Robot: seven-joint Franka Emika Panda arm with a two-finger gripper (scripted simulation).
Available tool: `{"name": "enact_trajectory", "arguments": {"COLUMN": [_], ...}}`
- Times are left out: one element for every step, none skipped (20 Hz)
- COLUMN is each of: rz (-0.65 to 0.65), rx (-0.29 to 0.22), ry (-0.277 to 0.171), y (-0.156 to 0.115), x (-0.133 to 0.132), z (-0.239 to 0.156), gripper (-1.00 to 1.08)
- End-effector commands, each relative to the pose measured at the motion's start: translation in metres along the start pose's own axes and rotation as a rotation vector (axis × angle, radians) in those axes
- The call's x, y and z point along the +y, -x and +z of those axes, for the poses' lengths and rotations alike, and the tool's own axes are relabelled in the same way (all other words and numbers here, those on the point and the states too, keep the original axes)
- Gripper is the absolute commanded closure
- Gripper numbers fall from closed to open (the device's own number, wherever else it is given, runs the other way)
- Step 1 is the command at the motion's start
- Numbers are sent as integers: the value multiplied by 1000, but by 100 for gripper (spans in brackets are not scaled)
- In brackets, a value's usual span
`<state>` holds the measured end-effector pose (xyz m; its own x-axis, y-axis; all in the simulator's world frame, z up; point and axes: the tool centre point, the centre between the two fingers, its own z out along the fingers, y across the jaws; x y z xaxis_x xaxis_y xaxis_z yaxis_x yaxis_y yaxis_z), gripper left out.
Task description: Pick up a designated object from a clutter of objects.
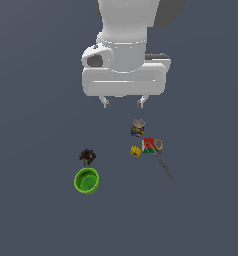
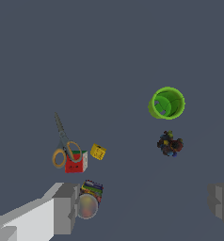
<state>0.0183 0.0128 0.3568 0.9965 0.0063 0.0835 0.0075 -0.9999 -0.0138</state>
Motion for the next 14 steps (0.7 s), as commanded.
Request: {"name": "enact_trajectory", "arguments": {"rz": [5,4,1,-3,-8,-15,-23,-33,-45,-58,-72,-87,-105,-123], "rx": [5,4,3,2,1,1,-1,-2,-4,-6,-8,-11,-13,-16], "ry": [-1,-1,-1,0,1,2,3,4,5,7,8,10,11,13], "y": [-1,-1,-1,-1,-2,-3,-4,-6,-7,-8,-10,-11,-13,-14], "x": [0,0,-1,-2,-3,-5,-7,-10,-13,-16,-20,-24,-29,-34], "z": [-3,-2,-1,1,3,6,9,13,18,23,29,35,42,50], "gripper": [-92,-92,-92,-92,-92,-92,-92,-92,-92,-92,-92,-92,-92,-92]}}
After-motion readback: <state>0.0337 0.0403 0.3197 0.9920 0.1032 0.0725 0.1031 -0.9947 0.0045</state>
